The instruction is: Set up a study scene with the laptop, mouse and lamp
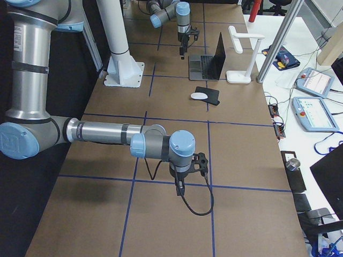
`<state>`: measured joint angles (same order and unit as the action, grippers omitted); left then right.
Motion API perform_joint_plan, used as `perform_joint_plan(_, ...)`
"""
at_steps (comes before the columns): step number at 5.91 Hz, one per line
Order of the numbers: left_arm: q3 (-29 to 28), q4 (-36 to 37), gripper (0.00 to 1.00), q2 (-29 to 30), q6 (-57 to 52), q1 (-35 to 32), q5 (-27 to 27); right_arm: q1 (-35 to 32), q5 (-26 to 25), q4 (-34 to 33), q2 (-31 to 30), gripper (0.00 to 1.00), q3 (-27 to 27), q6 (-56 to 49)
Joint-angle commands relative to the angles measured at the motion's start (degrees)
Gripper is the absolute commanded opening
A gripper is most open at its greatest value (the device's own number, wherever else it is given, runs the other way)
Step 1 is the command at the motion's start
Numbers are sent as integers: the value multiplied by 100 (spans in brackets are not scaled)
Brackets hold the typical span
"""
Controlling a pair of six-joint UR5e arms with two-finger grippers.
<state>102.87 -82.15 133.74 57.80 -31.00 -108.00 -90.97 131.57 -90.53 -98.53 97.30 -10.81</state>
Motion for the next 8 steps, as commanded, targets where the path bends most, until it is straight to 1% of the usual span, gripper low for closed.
perform_joint_plan(1,565,14,100,-645,-634,-203,-2,0,0,0,0,100,0,0)
perform_joint_plan(2,811,6,100,-961,-1004,-361,-133,0,0,0,0,100,0,0)
perform_joint_plan(3,1127,6,100,-1373,-1555,-641,-482,0,0,0,-9,100,0,0)
perform_joint_plan(4,1322,6,100,-1812,-2335,-1070,-842,0,0,0,-9,100,-9,0)
perform_joint_plan(5,1376,-3,100,-2278,-3161,-1658,-1342,0,0,0,-9,100,-26,0)
perform_joint_plan(6,1376,-3,100,-2735,-4109,-2290,-1730,0,0,0,-9,100,-35,0)
perform_joint_plan(7,1324,5,100,-3227,-4928,-2827,-1951,0,9,0,-9,100,-35,0)
perform_joint_plan(8,1289,6,100,-3710,-5345,-3267,-2119,9,0,0,-9,100,-35,0)
